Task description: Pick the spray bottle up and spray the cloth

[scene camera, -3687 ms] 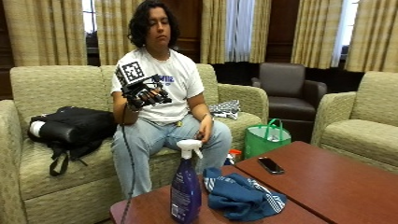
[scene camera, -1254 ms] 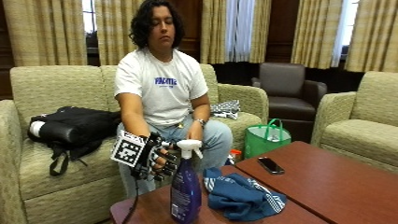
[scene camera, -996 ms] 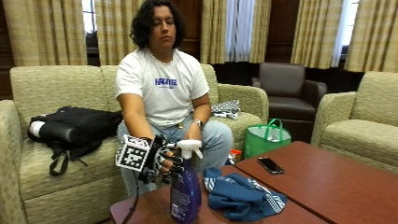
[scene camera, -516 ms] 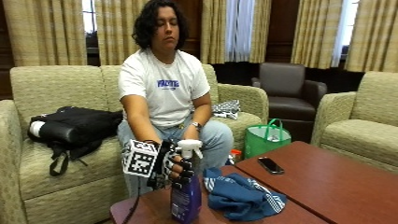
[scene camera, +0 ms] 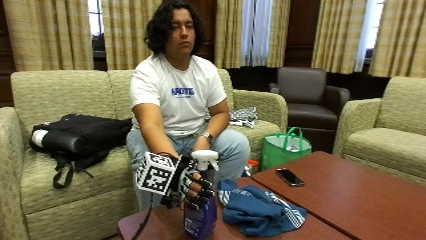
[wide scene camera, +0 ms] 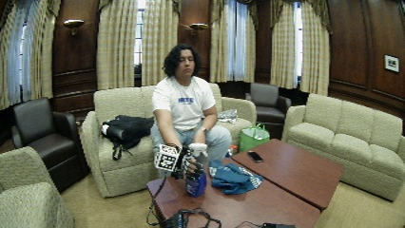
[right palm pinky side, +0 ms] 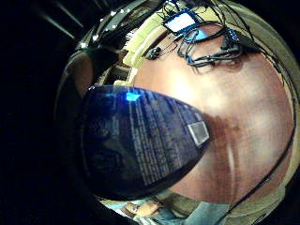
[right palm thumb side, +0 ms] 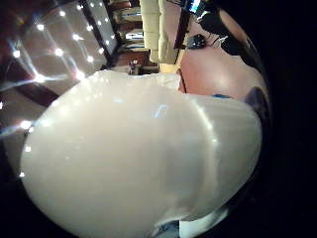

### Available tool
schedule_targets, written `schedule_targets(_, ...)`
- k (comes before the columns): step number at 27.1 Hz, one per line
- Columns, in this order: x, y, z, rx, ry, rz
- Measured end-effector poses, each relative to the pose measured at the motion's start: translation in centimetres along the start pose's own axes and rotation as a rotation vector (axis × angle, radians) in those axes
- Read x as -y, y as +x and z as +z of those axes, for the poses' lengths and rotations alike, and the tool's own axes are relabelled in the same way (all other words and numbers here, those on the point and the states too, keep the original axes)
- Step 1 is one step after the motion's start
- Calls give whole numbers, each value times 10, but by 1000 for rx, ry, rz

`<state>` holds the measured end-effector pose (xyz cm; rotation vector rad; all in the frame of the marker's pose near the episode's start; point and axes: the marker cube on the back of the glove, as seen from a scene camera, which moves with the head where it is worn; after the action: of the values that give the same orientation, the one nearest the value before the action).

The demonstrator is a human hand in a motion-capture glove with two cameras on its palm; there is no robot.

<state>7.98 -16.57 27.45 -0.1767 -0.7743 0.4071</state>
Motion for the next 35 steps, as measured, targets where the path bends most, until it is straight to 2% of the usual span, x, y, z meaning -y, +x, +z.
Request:
schedule_targets(28, 52, -10, 28, -3, 50, -56)
schedule_targets(35, 57, -17, 32, 52, 13, -57)
